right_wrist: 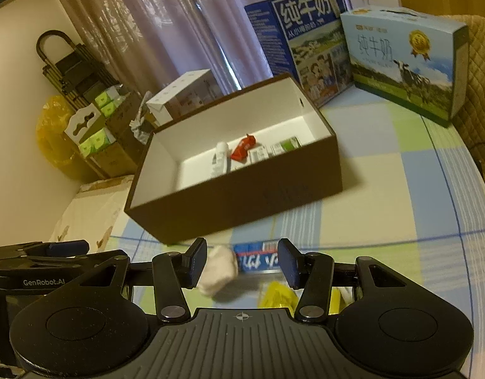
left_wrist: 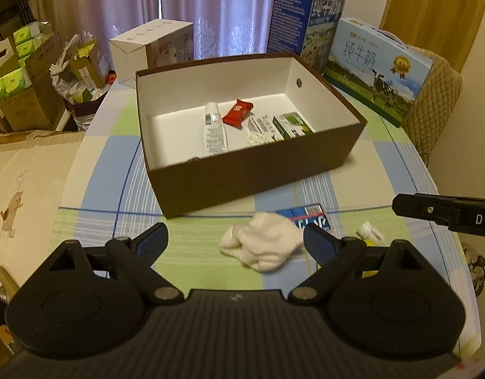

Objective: Organize objects
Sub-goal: 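Withdraw both grippers from the brown box back toward the table items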

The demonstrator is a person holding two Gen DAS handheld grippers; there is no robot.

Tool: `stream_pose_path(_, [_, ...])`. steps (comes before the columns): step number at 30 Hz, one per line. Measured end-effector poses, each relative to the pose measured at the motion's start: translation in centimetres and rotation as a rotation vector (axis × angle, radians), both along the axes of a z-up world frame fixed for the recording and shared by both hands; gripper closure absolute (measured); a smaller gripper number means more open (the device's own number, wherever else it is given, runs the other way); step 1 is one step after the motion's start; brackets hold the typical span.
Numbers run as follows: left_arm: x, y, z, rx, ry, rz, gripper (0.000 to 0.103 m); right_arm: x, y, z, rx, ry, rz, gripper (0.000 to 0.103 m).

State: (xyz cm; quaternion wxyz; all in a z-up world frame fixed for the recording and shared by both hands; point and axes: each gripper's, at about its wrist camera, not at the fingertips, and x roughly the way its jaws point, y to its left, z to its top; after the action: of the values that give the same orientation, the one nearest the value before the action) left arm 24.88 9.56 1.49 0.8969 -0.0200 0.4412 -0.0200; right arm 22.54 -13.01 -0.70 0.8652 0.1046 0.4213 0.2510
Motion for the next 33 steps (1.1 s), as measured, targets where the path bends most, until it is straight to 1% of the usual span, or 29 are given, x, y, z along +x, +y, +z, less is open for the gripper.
stream_pose_path(8, [-1.7, -0.9, -0.9, -0.005, 0.025, -0.008, 0.012, -2.0, -1.8, -0.6, -0.004, 0.024, -0.019, 0.056])
stream_pose_path(21, [-3.7, -2.2, -3.2, 0.003, 0.093, -0.020, 0.012, -4.6, -3.9, -2.8, -0.037, 0.101, -0.033, 0.056])
stream_pose_path(33, [-4.2, -3.5, -4.5, 0.017, 0.127, -0.034, 0.012, -5.2, -4.8, -4.8, -0.077, 0.160, -0.029, 0.056])
